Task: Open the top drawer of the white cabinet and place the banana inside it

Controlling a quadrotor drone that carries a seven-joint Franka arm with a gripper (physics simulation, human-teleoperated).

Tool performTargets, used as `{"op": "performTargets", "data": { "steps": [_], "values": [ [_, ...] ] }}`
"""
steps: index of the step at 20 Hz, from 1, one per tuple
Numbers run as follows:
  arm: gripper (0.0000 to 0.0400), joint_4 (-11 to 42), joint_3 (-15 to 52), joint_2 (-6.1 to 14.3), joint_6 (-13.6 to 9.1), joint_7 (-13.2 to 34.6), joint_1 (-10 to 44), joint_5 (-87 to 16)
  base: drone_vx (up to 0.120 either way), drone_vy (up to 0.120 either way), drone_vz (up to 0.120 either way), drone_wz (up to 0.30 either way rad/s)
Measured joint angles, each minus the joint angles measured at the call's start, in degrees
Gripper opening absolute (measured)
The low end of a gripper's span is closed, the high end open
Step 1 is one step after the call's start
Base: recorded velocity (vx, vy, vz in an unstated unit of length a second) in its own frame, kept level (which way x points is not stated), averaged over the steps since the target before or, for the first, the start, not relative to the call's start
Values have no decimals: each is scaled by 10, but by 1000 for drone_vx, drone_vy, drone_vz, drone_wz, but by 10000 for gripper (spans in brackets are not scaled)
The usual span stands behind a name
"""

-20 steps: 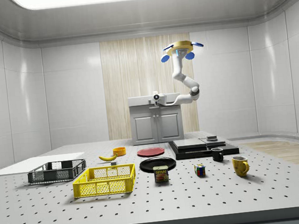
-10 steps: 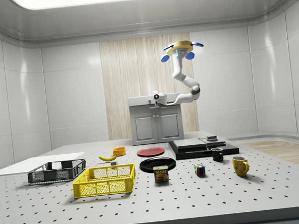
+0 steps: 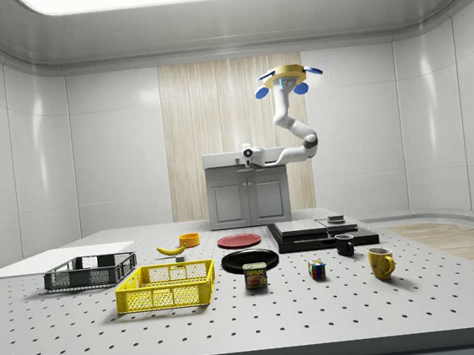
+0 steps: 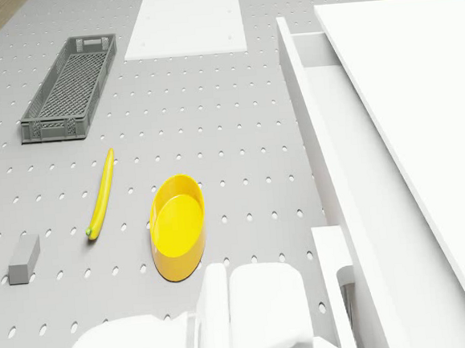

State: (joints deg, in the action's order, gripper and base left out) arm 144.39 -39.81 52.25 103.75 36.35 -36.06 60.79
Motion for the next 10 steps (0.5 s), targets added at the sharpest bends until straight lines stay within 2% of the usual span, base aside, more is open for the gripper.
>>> {"op": "performTargets", "data": {
  "steps": [4,5,6,7,8,9,10],
  "values": [
    [124,-6,-16,6,-8,10,-2,-16,0,0,0,0],
    [142,-6,-20,4,-12,-5,-1,-19,0,0,0,0],
    [302,0,-35,-11,-26,-55,4,-41,0,0,0,0],
    [400,-1,-44,-31,-53,-67,14,-40,0,0,0,0],
    [400,-11,-39,-65,-100,-68,38,2,0,0,0,0],
    [360,-17,-24,-77,-118,-61,64,12,0,0,0,0],
    [324,-20,-20,-75,-119,-57,71,10,0,0,0,0]
  ]
}}
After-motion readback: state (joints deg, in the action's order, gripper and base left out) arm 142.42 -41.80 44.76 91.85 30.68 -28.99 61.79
